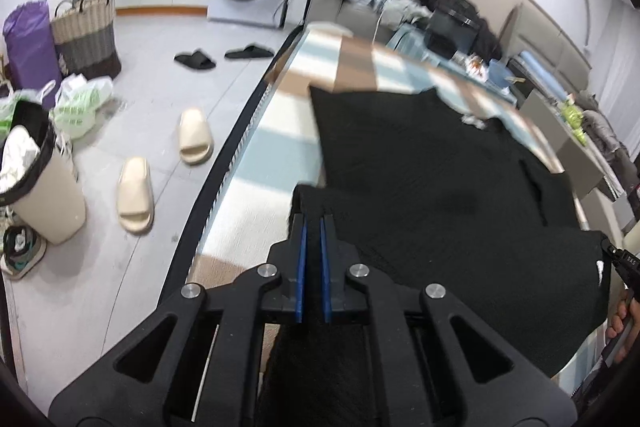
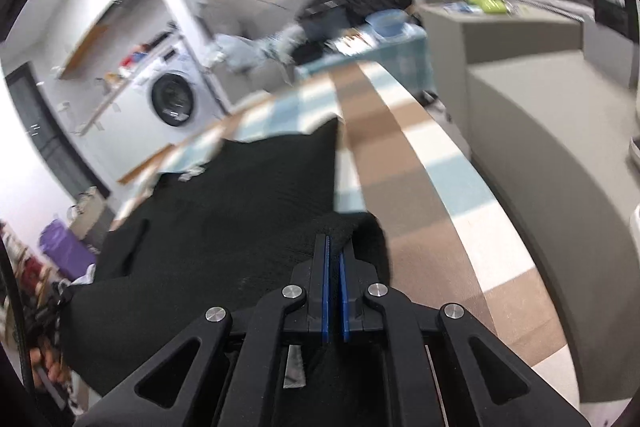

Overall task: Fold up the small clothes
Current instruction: 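Lift the hem with both grippers and fold it up toward the collar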

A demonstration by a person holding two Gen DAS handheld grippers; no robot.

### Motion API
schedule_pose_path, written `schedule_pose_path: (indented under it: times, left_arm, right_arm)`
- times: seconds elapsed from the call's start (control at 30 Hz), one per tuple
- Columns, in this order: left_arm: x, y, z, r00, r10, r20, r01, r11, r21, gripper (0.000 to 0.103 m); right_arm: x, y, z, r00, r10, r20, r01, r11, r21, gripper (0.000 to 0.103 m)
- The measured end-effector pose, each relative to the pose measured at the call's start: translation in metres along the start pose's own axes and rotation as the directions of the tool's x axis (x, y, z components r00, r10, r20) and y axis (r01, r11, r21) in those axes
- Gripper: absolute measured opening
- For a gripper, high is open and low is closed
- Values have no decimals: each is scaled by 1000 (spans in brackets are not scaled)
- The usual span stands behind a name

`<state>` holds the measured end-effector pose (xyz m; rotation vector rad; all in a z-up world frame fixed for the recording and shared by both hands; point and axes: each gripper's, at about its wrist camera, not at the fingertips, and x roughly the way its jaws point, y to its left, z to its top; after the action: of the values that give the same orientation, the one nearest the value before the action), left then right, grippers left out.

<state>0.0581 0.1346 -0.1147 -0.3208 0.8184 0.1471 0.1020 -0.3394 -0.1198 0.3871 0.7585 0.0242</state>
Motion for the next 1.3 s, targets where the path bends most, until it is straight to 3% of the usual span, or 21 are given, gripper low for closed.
schedule_pose_path:
  times: [0.13, 0.17, 0.2, 0.27, 0.43, 0.5, 0.57, 0.73, 0.8, 0.93, 1.0, 1.03, 1.1, 1.17, 1.23, 1.3]
  left_arm:
    - [5, 4, -8, 1000, -6, -12, 6, 1000, 3, 7]
    - [5, 4, -9, 1000, -9, -12, 9, 1000, 7, 12]
    - [2, 5, -11, 1000, -11, -13, 11, 1000, 4, 15]
    - [1, 8, -16, 1000, -22, -11, 22, 1000, -11, 19]
    - [-6, 10, -25, 1000, -25, 12, 25, 1000, -10, 18]
    - [-9, 6, -25, 999, -28, 29, 28, 1000, 6, 6]
    - [-16, 3, -24, 998, -29, 56, 28, 999, 16, 4]
    - [-26, 1, -6, 993, -42, 108, 42, 999, 2, 4]
    - [-19, -1, 0, 994, -32, 102, 32, 999, 3, 4]
    - [6, 0, 2, 999, 2, 44, -2, 1000, 3, 4]
    - [13, 3, -1, 1000, -1, 13, 1, 1000, -9, 5]
    - [13, 5, -2, 1000, 4, 4, -4, 1000, -22, 10]
    - [9, 11, -5, 1000, -11, -12, 10, 999, -53, 20]
    - [4, 17, -10, 1000, -18, -10, 17, 997, -76, 40]
    - [-4, 23, -16, 1000, -15, -2, 15, 995, -103, 51]
    - [-12, 28, -24, 1000, -9, -7, 9, 993, -121, 54]
  right_arm:
    - [0, -6, -2, 1000, 20, -23, -19, 999, 33, 10]
    - [-3, -8, -3, 999, 43, -15, -43, 998, 38, 17]
    - [-10, -12, -6, 996, 93, -6, -93, 995, 46, 32]
    - [-17, -15, -13, 992, 127, 5, -127, 991, 42, 42]
    - [-6, -4, -21, 997, 66, -33, -68, 997, -41, 40]
    - [0, -1, -21, 998, 52, -37, -54, 997, -56, 23]
    - [0, 6, -18, 999, 45, -23, -47, 995, -86, 5]
    - [-19, 15, 2, 989, 112, 92, -105, 991, -78, 4]
    - [-14, 18, 8, 993, 73, 97, -66, 995, -79, 4]
    - [13, 10, 9, 1000, 5, 5, -5, 1000, -26, 4]
    - [20, 3, 5, 999, -10, -43, 10, 1000, -2, 11]
    - [18, -2, 2, 998, 7, -55, -6, 1000, 19, 14]
    - [10, -14, -5, 995, 88, -56, -84, 993, 80, 41]
    - [-4, -25, -15, 988, 153, -34, -148, 981, 125, 46]
    - [-17, -34, -25, 989, 146, -37, -139, 980, 139, 47]
    - [-28, -42, -35, 990, 140, -25, -134, 978, 161, 48]
